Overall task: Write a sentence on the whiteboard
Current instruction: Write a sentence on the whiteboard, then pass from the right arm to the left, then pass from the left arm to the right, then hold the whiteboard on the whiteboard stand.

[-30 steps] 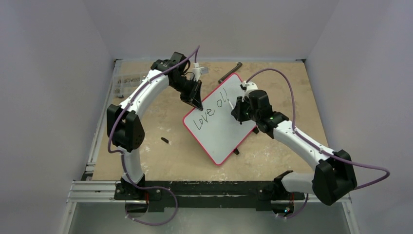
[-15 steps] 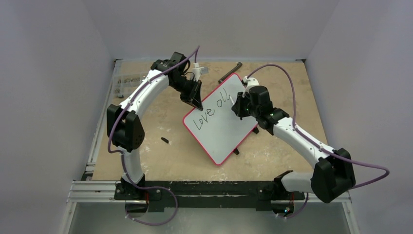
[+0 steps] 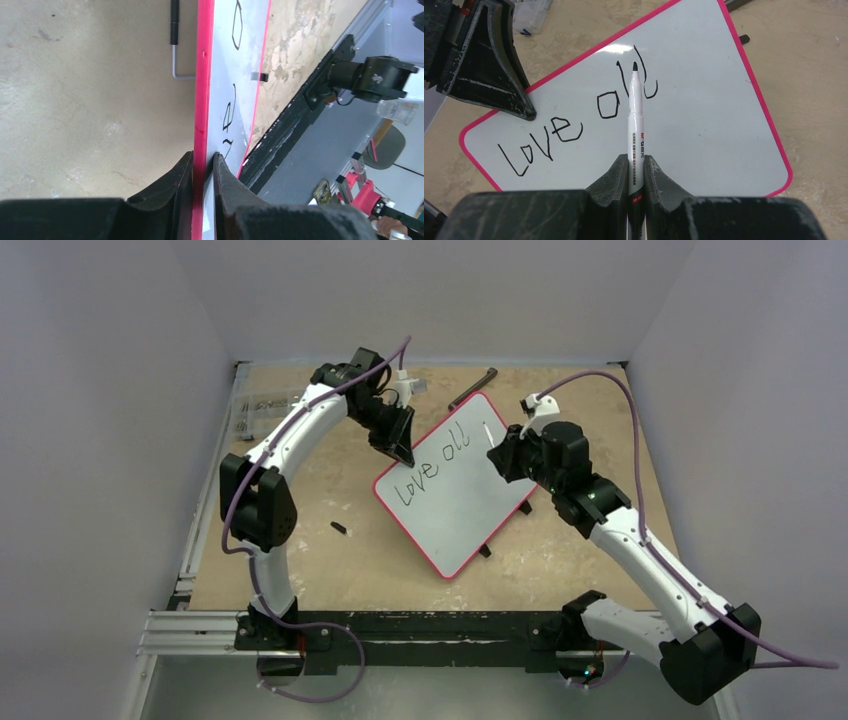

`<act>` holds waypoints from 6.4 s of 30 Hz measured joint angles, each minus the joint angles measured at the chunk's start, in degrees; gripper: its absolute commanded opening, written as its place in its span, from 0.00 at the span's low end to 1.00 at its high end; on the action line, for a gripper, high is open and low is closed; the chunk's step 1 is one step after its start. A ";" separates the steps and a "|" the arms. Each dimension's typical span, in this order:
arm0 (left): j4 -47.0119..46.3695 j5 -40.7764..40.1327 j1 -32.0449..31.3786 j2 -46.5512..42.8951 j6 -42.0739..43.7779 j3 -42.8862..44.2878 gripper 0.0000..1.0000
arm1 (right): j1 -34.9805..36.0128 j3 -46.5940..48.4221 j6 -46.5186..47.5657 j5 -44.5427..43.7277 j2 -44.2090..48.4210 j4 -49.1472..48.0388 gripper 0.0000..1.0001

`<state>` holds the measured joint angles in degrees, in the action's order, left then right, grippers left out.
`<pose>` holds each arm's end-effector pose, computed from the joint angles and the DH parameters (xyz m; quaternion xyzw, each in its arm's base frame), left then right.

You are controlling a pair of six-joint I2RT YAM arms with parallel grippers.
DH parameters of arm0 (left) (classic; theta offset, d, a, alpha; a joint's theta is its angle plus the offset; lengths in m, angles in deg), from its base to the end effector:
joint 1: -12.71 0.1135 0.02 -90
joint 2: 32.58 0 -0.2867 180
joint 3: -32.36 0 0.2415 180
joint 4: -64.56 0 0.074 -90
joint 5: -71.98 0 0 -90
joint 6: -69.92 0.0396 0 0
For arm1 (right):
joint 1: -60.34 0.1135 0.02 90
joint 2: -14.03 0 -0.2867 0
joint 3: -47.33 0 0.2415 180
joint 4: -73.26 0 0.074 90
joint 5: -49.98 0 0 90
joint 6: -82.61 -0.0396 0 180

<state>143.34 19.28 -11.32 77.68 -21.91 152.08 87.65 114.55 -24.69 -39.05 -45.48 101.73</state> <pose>0.3508 -0.1827 0.3235 0.2358 0.9036 -0.3447 0.0954 0.1952 0.1016 0.3527 -0.0766 0.8194 0.2221 0.5230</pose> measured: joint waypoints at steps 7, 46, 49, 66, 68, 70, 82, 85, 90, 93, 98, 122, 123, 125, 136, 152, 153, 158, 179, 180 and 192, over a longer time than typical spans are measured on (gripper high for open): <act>-0.28 -3.56 0.00 0.48 0.70 -0.24 0.23 | 0.00 0.00 -0.02 0.02 0.76 1.84 0.00; -2.23 -5.40 0.39 -1.55 -0.52 -0.24 0.65 | 0.00 -0.59 0.00 6.16 -0.04 0.96 0.00; -2.43 -4.92 0.61 -2.19 -0.61 -0.24 0.69 | 0.00 -0.59 0.09 6.54 0.72 0.92 0.00; -10.36 -16.39 1.46 -23.93 3.50 -8.50 0.73 | 0.00 4.85 1.75 20.15 0.17 2.80 0.00; -12.37 -18.18 0.50 -28.72 5.84 -11.06 0.71 | 0.00 6.29 1.51 22.03 -0.13 2.93 0.00; -16.44 -19.52 -1.27 -33.92 9.77 -15.67 0.70 | 0.00 7.34 1.09 24.24 -0.22 3.08 0.00; -36.72 -24.13 -18.75 -56.83 48.54 -46.49 0.70 | 3.13 13.94 0.68 34.25 -9.25 8.63 0.00; -38.60 -26.82 -22.86 -57.00 53.68 -47.23 0.69 | 6.71 16.15 1.01 34.07 -11.47 10.93 0.00; -41.48 -32.26 -27.52 -57.05 59.60 -48.92 0.64 | 11.10 18.03 1.11 33.86 -12.55 12.61 0.00; -42.32 -34.49 -29.03 -56.89 61.46 -48.92 0.61 | 11.96 19.50 1.09 33.07 -12.57 13.35 0.00; -43.39 -36.52 -31.17 -56.81 63.04 -48.89 0.53 | 12.66 21.57 1.07 32.81 -12.83 13.51 0.00; -40.81 -39.06 -34.62 -59.65 57.81 -48.63 0.00 | 14.60 22.18 -1.18 29.49 -11.72 11.52 0.55; -40.83 -39.06 -34.62 -59.91 56.78 -48.63 0.00 | 14.56 21.94 -1.38 28.89 -10.80 10.56 0.54; -40.96 -39.15 -34.62 -60.17 55.04 -48.63 0.00 | 14.49 21.51 -2.21 28.26 -8.81 8.81 0.51; -43.98 -42.25 -34.62 -60.19 45.92 -48.61 0.00 | 14.40 20.74 -5.90 28.06 -6.23 2.16 0.44; -45.59 -45.13 -34.62 -58.66 43.82 -46.95 0.00 | 14.38 20.74 -6.10 27.63 -9.20 2.69 0.30; -45.57 -45.18 -34.62 -58.45 43.85 -46.80 0.00 | 14.36 20.74 -6.10 27.58 -9.20 2.69 0.28; -45.55 -45.22 -34.62 -57.59 43.91 -46.38 0.00 | 14.36 20.74 -6.08 27.12 -9.20 2.67 0.17; -44.19 -45.90 -34.47 -56.89 44.87 -45.97 0.15 | 14.14 19.61 -5.81 27.06 -9.84 1.84 0.00; -44.00 -45.92 -34.42 -56.85 44.87 -45.97 0.23 | 14.14 19.32 -5.81 27.06 -9.84 1.66 0.00; -43.08 -43.85 -32.61 -60.63 42.38 -46.10 0.74 | 14.27 16.94 -5.73 20.22 -9.03 2.62 0.00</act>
<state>100.26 -24.57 -43.93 17.05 20.47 105.98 101.93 131.49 -30.41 -18.83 -54.50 104.35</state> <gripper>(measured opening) 0.713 0.091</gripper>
